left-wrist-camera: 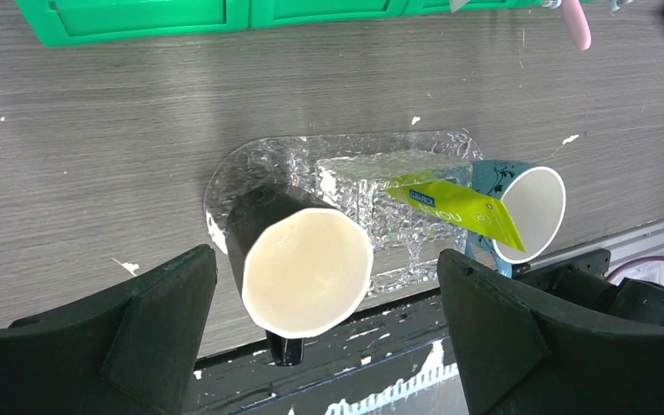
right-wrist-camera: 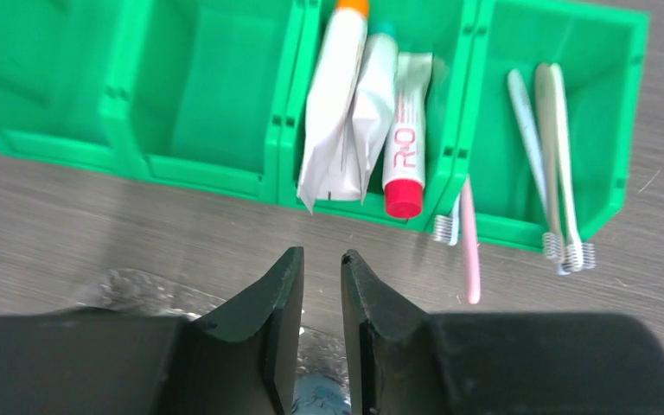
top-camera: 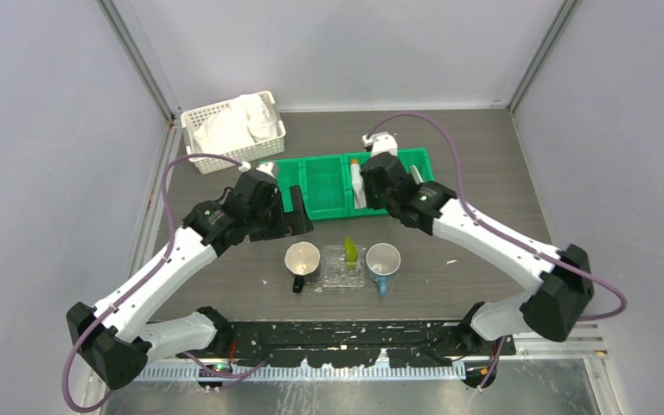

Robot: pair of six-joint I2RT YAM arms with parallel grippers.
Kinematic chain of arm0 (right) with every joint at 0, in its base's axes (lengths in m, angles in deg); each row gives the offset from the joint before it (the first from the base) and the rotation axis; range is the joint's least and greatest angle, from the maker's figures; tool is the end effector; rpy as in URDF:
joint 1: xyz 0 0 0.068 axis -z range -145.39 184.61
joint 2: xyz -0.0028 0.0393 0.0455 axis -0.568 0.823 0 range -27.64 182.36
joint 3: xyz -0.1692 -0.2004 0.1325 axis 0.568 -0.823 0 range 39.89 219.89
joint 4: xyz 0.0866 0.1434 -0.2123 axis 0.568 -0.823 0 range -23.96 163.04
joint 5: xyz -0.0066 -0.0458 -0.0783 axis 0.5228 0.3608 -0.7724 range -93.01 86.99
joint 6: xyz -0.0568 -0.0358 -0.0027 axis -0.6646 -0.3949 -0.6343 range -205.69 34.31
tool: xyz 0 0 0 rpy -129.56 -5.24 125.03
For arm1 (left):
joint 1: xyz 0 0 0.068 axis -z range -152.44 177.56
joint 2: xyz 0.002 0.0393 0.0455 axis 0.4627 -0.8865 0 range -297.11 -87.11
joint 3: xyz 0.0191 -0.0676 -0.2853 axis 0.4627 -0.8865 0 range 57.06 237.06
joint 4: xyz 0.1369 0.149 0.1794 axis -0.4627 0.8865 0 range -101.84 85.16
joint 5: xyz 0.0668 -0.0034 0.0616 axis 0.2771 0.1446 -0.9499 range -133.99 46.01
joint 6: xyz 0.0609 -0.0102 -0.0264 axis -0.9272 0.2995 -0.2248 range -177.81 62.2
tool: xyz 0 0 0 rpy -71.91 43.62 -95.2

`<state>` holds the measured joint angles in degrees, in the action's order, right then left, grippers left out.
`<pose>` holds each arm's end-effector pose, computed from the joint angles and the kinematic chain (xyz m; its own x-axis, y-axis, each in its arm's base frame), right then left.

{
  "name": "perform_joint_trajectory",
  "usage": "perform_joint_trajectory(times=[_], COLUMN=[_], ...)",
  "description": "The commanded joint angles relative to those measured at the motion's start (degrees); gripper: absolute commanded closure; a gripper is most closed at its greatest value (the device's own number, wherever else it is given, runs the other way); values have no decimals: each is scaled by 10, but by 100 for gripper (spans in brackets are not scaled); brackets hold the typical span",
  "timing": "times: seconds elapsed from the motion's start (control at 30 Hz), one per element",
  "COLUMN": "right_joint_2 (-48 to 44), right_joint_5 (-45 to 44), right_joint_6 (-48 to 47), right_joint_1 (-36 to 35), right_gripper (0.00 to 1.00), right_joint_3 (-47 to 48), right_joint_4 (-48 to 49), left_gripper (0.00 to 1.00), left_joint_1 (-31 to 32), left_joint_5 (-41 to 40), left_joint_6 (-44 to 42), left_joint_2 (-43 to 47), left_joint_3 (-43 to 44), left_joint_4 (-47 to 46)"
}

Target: Prepare toiletry sets of a toothbrush and toothpaste on the tray

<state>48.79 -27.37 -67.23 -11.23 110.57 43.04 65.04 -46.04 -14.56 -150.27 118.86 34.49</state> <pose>0.2332 0.2084 0.3536 -0.5192 -0.1206 -0.8461 -0.2697 0.9625 0.0284 0.1858 -0.1401 0.3280 -0.8310 -0.2256 -0.5085 0.0270 0.8967 -0.4419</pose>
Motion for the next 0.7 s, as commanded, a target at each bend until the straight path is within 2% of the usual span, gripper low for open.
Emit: perform_joint_trajectory(times=[0.0, 0.43, 0.67], right_joint_2=[59, 103, 145], right_joint_5=[-7, -25, -24], right_joint_6=[-29, -66, -65], right_joint_1=[-1, -1, -1], right_gripper=[73, 68, 69], right_joint_3=[-34, -118, -117], right_joint_4=[77, 251, 282], left_gripper=[0, 0, 0], left_joint_1=[-3, -17, -28], left_joint_5=[-12, -6, 3], left_joint_6=[-7, -16, -22], left_joint_2=[26, 40, 37], left_joint_3=[12, -22, -28], left_joint_4=[9, 5, 1])
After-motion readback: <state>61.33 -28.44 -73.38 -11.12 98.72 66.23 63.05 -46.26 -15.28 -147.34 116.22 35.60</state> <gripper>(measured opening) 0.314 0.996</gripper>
